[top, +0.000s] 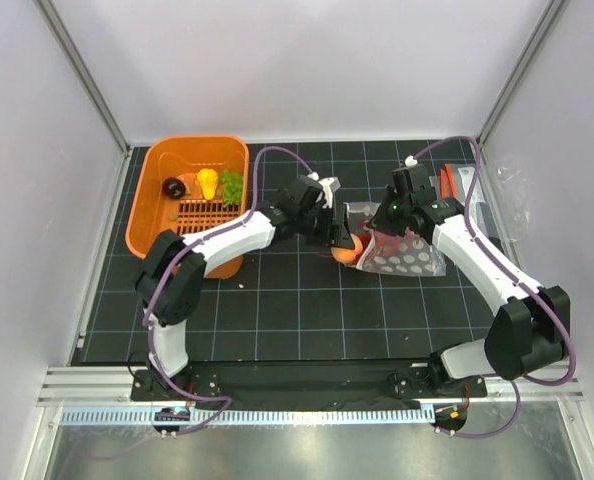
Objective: Place the food in the zip-top bag and seal the zipper
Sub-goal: Place the fake fruit in the zipper food storage bag.
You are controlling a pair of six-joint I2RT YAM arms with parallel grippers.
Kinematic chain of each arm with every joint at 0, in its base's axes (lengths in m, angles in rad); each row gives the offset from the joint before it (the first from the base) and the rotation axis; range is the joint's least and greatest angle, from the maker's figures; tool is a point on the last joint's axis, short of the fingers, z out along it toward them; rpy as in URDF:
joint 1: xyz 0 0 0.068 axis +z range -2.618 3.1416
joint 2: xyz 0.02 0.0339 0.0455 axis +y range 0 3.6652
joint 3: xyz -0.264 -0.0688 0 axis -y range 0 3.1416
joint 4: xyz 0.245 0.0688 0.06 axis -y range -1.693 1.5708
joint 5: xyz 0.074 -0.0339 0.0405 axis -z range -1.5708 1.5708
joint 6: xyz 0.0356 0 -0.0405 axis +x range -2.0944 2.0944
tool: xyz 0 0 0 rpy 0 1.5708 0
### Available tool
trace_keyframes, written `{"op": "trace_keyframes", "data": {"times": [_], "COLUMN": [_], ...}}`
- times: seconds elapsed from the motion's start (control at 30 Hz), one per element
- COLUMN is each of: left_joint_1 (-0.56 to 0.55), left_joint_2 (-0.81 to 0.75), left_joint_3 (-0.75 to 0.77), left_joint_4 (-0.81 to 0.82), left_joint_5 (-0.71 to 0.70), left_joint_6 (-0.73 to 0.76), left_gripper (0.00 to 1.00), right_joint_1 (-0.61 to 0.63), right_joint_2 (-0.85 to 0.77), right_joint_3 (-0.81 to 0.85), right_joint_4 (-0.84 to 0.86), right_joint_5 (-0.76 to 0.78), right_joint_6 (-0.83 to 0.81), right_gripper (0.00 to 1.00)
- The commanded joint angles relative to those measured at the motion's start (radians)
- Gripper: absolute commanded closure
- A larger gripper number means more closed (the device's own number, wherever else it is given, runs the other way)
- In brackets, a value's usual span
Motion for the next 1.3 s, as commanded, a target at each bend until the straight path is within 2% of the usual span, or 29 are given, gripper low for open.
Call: {"op": "trace_keyframes", "data": {"times": [0.0,0.17,0.6,0.8,1.0,1.07,1.1,1.13,1.2,1.27], "left_joint_1": [-0.005,-0.007,-0.042,-0.060,-0.094,-0.094,-0.094,-0.093,-0.093,-0.093], "left_joint_2": [0.054,0.135,0.158,0.189,0.243,0.249,0.252,0.252,0.254,0.252], "left_joint_3": [0.072,0.111,0.144,0.133,0.096,0.087,0.075,0.069,0.061,0.059], "left_joint_4": [0.090,0.107,0.174,0.254,0.349,0.355,0.354,0.354,0.354,0.352], "left_joint_5": [0.046,0.049,0.028,0.092,0.138,0.138,0.135,0.129,0.130,0.124], "left_joint_6": [-0.045,-0.074,-0.166,-0.300,-0.369,-0.371,-0.367,-0.363,-0.360,-0.348], "left_gripper": [0.99,1.00,1.00,1.00,1.00,1.00,1.00,1.00,1.00,1.00], "right_joint_1": [-0.001,-0.001,-0.001,-0.001,-0.001,-0.001,-0.001,-0.001,-0.001,-0.001], "right_joint_2": [-0.008,-0.023,-0.034,-0.066,-0.071,-0.073,-0.079,-0.085,-0.112,-0.146], "right_joint_3": [0.032,0.005,-0.024,-0.054,-0.096,-0.105,-0.107,-0.108,-0.110,-0.116], "right_joint_4": [0.010,0.040,0.063,0.085,0.079,0.064,0.057,0.050,0.033,0.013], "right_joint_5": [0.018,0.010,0.019,0.054,0.076,0.081,0.094,0.105,0.133,0.150], "right_joint_6": [0.026,0.041,0.085,0.096,0.128,0.121,0.113,0.105,0.089,0.066], "right_gripper": [0.99,0.99,0.99,0.99,0.98,0.86,0.67,0.60,0.48,0.42]}}
